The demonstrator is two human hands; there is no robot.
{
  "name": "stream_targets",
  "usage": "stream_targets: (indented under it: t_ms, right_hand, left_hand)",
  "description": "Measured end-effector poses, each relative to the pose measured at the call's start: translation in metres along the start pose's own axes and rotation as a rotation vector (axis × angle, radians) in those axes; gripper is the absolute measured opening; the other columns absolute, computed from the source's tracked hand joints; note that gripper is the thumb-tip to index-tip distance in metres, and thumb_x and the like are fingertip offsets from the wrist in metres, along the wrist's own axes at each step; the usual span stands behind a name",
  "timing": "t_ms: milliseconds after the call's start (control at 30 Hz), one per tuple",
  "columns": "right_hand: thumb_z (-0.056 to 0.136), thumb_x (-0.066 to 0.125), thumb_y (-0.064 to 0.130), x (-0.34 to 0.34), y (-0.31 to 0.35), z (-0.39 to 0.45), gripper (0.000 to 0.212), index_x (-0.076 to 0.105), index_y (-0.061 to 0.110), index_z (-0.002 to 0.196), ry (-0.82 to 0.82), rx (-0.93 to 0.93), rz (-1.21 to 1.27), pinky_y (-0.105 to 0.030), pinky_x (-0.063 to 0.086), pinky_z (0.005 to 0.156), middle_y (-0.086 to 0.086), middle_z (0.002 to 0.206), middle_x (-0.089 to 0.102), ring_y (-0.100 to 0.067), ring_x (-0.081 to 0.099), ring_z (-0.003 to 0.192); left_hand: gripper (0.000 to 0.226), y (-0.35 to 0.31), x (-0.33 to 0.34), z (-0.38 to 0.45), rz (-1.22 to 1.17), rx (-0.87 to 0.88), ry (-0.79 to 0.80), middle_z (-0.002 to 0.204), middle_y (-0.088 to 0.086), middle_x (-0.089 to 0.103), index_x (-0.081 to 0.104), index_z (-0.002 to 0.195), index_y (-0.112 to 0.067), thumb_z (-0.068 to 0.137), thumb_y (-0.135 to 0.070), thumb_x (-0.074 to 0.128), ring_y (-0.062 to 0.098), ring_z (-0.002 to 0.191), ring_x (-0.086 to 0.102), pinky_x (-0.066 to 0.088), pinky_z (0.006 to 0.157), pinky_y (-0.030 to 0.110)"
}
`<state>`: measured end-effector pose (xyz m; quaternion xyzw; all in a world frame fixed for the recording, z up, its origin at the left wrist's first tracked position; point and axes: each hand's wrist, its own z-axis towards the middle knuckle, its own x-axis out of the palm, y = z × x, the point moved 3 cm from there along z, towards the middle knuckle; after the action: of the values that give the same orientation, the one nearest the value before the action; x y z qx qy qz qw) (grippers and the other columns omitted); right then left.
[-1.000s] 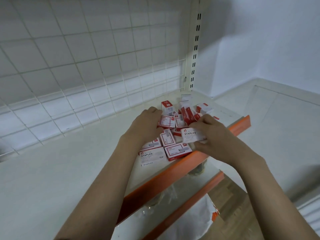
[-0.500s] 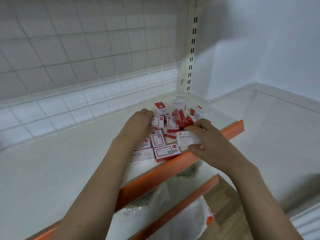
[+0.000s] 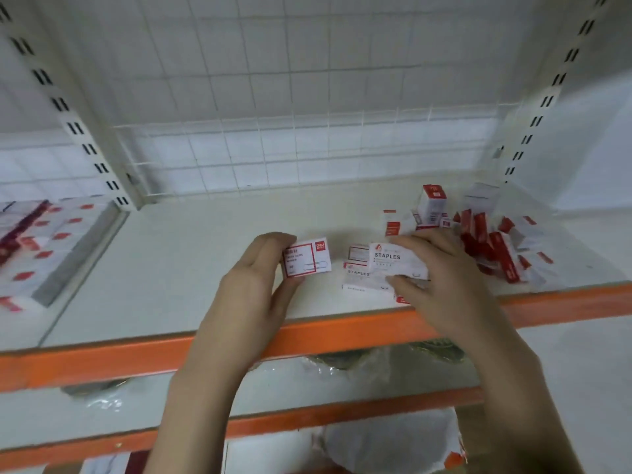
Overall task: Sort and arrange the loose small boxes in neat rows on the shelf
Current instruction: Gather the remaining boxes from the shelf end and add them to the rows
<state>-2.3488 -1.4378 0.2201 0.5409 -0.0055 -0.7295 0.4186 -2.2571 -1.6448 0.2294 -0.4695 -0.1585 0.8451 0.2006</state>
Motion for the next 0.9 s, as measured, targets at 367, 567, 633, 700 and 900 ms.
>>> stream_targets:
  t_ms: [367, 567, 633, 700, 900]
  right_hand:
    - [0.079, 0.071, 0.015, 0.065, 0.073, 0.023, 0.044, 0.059, 0.016, 0.12, 0.114, -0.117, 0.079, -0.007, 0.027, 0.076, 0.009, 0.106, 0.044, 0.0, 0.038, 0.097]
    - [0.079, 0.07, 0.014, 0.103, 0.135, 0.037, 0.042, 0.059, 0.016, 0.119, 0.087, -0.098, 0.07, -0.015, 0.031, 0.077, 0.003, 0.108, 0.051, -0.014, 0.05, 0.1]
    - [0.079, 0.07, 0.015, 0.12, 0.164, 0.043, 0.042, 0.059, 0.018, 0.119, 0.094, -0.098, 0.081, -0.016, 0.033, 0.078, 0.005, 0.108, 0.051, -0.013, 0.05, 0.101]
    - [0.08, 0.07, 0.015, 0.138, 0.196, 0.048, 0.042, 0.058, 0.018, 0.12, 0.102, -0.106, 0.094, -0.013, 0.031, 0.078, 0.007, 0.107, 0.049, -0.011, 0.049, 0.1]
    - [0.082, 0.068, 0.018, 0.187, 0.282, 0.053, 0.043, 0.056, 0.022, 0.123, 0.137, -0.116, 0.121, -0.013, 0.031, 0.079, 0.01, 0.11, 0.047, -0.008, 0.046, 0.102]
  left_hand:
    - [0.038, 0.068, -0.067, -0.046, -0.042, -0.209, -0.129, 0.111, -0.014, 0.055, 0.044, 0.108, -0.025, 0.081, -0.013, 0.069, 0.011, 0.091, 0.059, 0.047, 0.082, 0.022]
    - [0.043, 0.13, -0.121, -0.058, -0.044, -0.244, -0.134, 0.106, -0.009, 0.056, 0.046, 0.123, -0.018, 0.084, -0.017, 0.066, 0.013, 0.093, 0.058, 0.046, 0.079, 0.019]
    - [0.048, 0.155, -0.144, -0.064, -0.019, -0.218, -0.131, 0.108, -0.009, 0.053, 0.045, 0.13, -0.014, 0.086, -0.018, 0.064, 0.01, 0.092, 0.055, 0.043, 0.08, 0.012]
    - [0.042, 0.181, -0.17, -0.072, 0.013, -0.189, -0.128, 0.108, -0.006, 0.053, 0.048, 0.127, -0.011, 0.088, -0.019, 0.061, 0.008, 0.091, 0.052, 0.042, 0.08, 0.014]
    - [0.041, 0.25, -0.235, -0.1, 0.138, -0.195, -0.121, 0.113, 0.003, 0.046, 0.051, 0.12, -0.005, 0.082, -0.012, 0.067, 0.009, 0.097, 0.043, 0.032, 0.084, 0.014]
